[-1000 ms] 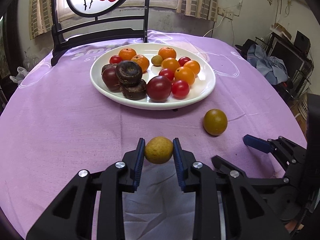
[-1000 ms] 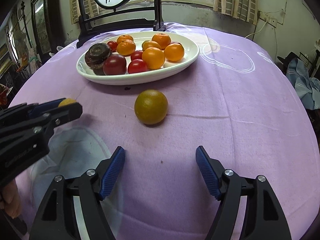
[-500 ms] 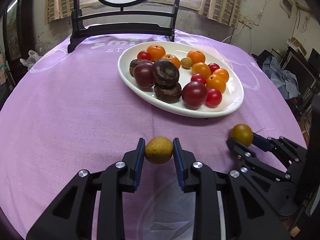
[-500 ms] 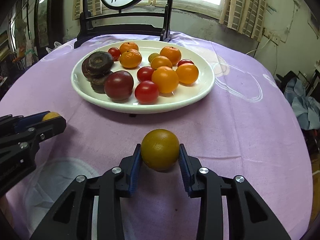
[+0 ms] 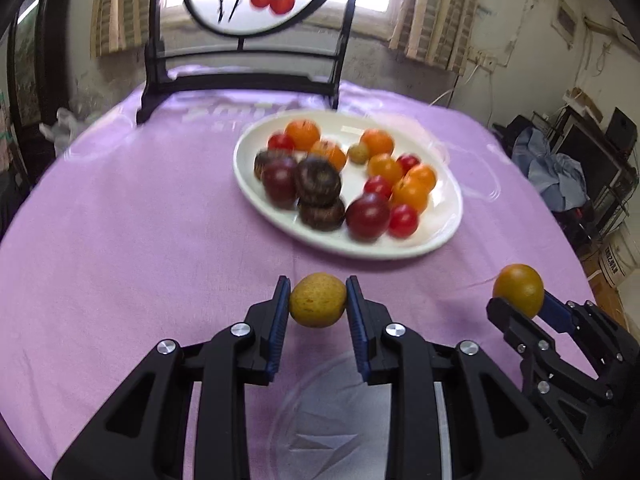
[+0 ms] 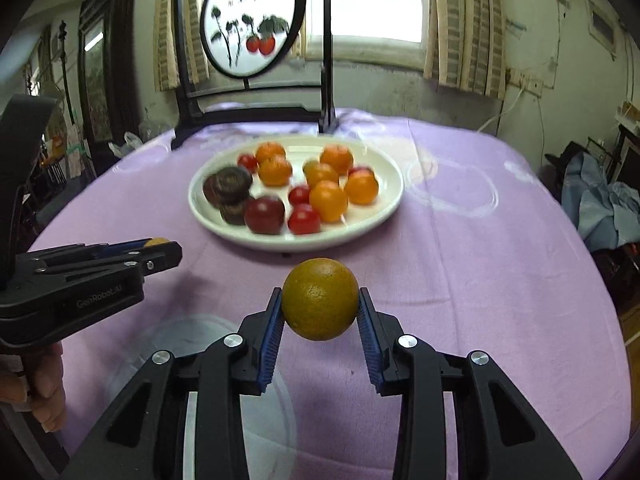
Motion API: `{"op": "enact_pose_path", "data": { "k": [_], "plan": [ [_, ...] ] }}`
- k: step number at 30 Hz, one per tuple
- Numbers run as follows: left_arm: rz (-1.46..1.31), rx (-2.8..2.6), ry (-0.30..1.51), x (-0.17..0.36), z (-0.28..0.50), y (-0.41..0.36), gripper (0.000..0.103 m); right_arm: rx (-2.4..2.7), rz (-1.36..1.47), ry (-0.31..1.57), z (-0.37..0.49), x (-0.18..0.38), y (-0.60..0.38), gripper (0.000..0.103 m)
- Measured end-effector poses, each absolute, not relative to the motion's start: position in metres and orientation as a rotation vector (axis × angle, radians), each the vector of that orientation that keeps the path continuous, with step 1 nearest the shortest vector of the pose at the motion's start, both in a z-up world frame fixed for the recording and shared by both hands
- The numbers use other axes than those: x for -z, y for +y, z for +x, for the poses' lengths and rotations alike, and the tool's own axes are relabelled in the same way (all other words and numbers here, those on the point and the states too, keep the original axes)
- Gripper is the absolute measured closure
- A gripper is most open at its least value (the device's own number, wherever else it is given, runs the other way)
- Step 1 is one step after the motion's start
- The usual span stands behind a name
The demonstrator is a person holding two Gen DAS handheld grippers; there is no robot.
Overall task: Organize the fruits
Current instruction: 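Carry both fruits onto the white plate and open both grippers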
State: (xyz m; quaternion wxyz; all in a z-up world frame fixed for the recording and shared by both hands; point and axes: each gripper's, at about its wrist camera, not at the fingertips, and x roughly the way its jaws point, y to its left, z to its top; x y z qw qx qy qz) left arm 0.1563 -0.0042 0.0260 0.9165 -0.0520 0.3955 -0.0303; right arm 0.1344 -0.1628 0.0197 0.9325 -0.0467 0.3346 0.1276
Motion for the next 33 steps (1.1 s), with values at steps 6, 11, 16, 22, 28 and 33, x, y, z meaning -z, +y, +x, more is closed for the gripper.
{"op": "enact_pose_path", "data": {
  "k": [6,11,16,22,28,33],
  "plan": [
    [-0.046,0.033,0.768,-0.057,0.185,-0.005,0.076,-0.276,-0.095,0.623,0.155,-0.042,-0.157,0.066],
    [-0.044,0.016,0.775,-0.058,0.222,-0.005,0.076,-0.278,-0.090,0.611,0.186,-0.046,-0.149,0.066],
    [-0.029,-0.009,0.818,-0.046,0.258,-0.006,0.076,-0.272,-0.085,0.622,0.220,-0.037,-0.138,0.066],
    [-0.045,-0.024,0.854,-0.033,0.287,-0.009,0.050,-0.247,-0.073,0.659,0.254,-0.020,-0.138,0.057],
    [-0.027,-0.047,0.819,-0.035,0.281,-0.012,0.036,-0.239,-0.044,0.642,0.244,-0.018,-0.148,0.046],
    [-0.036,-0.051,0.819,-0.037,0.264,-0.011,0.032,-0.247,-0.004,0.675,0.228,-0.018,-0.158,0.043]
  ]
}}
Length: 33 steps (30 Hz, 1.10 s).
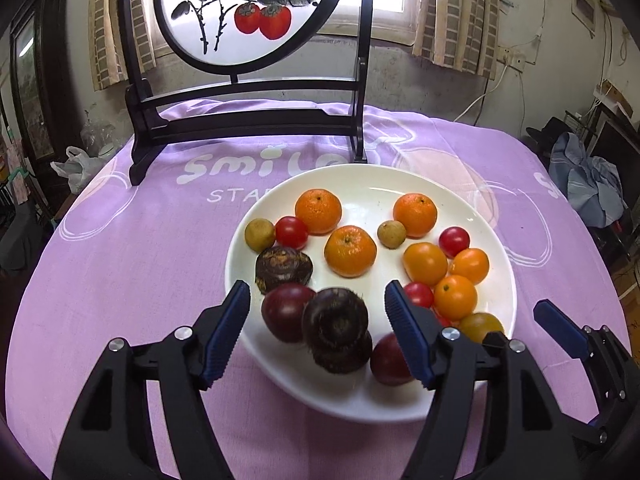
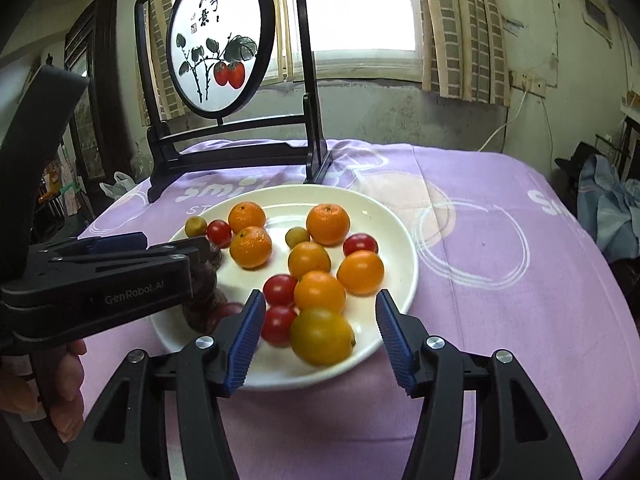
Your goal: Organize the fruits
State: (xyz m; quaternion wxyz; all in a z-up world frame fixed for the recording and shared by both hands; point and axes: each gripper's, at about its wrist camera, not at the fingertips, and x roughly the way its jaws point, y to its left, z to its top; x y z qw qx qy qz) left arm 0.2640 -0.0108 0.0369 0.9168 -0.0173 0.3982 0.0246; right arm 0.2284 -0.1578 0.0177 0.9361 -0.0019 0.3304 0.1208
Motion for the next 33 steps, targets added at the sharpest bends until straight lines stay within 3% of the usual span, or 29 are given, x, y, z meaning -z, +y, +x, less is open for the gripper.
{"op": "enact_pose_path", "data": {
  "k": [2,12,14,33],
  "plan": [
    [-0.030,-0.060,0.815,-0.036,0.254,-0.011,0.024,-0.228,-0.016,0.679,0.219,-0.020,-0.160,0.039],
    [-0.042,-0.029,0.821,-0.033,0.191,-0.014,0.022,-0.226,-0.021,0.737,0.163,-0.018,-0.165,0.024],
    [-0.049,-0.031,0.818,-0.032,0.176,-0.013,0.017,-0.232,-0.027,0.754,0.151,-0.013,-0.166,0.024],
    [-0.022,-0.009,0.855,0.004,0.125,-0.020,0.015,-0.215,-0.122,0.803,0.105,0.009,-0.170,0.018]
  ]
}}
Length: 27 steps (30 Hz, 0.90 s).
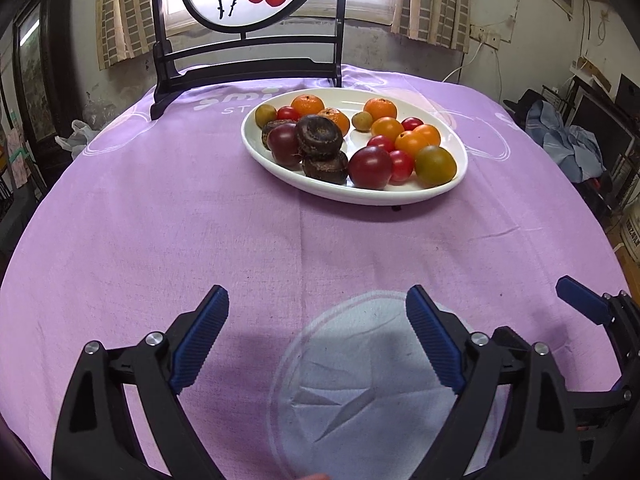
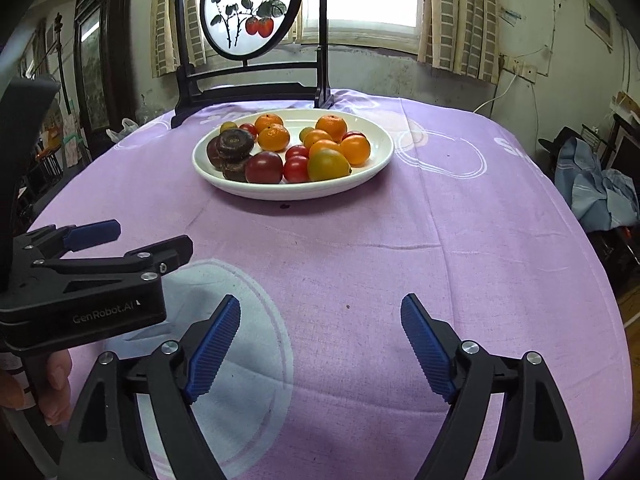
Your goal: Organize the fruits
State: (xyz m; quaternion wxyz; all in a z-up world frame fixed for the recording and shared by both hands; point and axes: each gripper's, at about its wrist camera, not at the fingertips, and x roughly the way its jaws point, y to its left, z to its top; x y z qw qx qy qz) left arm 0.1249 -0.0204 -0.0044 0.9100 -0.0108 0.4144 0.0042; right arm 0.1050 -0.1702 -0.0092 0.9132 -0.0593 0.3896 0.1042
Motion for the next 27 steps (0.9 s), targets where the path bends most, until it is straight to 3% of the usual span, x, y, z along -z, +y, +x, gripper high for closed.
{"op": "enact_pose_path", "data": {
  "k": [23,27],
  "plan": [
    [0.006,-0.040,0.940,0.032,0.131,-0.020,0.015,-0.180,-0.176,0.925,0.110,0.037,-0.166,0.018],
    [0.002,-0.051,0.951,0.035,0.131,-0.018,0.011,-0.173,-0.177,0.924,0.110,0.037,-0.166,0.014]
  ]
}}
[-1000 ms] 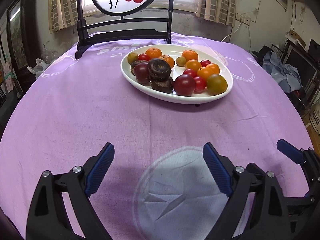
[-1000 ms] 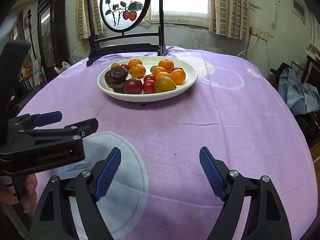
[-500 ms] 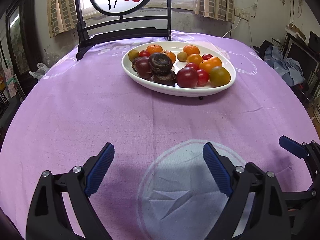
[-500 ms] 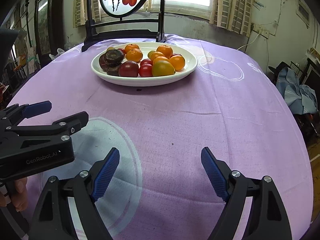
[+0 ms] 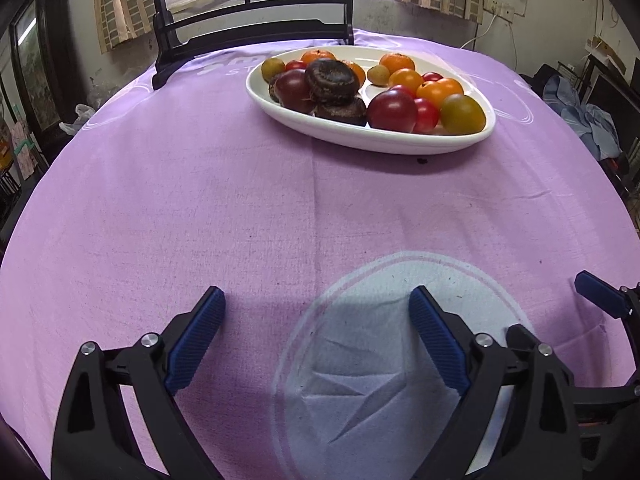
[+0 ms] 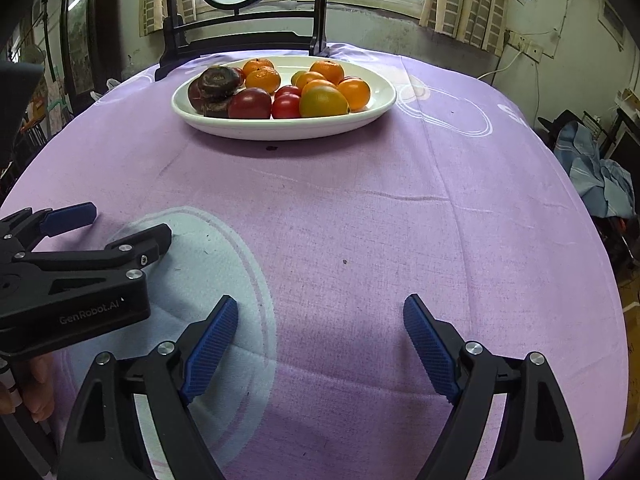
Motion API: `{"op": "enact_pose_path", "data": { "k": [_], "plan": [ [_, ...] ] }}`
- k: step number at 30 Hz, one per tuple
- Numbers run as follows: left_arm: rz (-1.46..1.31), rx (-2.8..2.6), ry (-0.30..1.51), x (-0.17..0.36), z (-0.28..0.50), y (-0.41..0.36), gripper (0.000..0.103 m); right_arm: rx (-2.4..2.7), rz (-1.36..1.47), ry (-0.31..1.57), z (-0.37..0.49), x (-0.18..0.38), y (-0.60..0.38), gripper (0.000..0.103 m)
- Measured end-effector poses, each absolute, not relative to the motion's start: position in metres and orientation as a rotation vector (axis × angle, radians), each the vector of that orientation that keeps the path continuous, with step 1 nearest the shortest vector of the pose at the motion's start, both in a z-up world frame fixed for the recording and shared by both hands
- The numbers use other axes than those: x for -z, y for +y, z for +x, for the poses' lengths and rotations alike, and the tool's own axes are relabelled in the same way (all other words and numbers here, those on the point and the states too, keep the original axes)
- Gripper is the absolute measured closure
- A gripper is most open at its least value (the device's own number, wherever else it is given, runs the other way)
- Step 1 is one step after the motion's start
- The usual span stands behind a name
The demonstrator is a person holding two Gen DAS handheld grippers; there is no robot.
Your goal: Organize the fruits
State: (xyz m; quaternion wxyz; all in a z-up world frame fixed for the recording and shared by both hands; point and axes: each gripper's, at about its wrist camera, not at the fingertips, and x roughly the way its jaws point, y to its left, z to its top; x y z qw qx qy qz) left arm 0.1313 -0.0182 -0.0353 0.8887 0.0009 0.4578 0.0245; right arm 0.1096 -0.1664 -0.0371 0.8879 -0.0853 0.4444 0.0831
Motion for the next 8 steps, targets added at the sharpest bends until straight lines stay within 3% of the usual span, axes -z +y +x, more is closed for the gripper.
{"op": "enact_pose_path", "data": {
  "k": [8],
  "plan": [
    [-0.001,-0.066,0.955,0.0386,0.1310,-0.0170,0.005,-0.146,-0.166,0.926,0.1122,0.0399,-0.1702,0.005]
  ]
}}
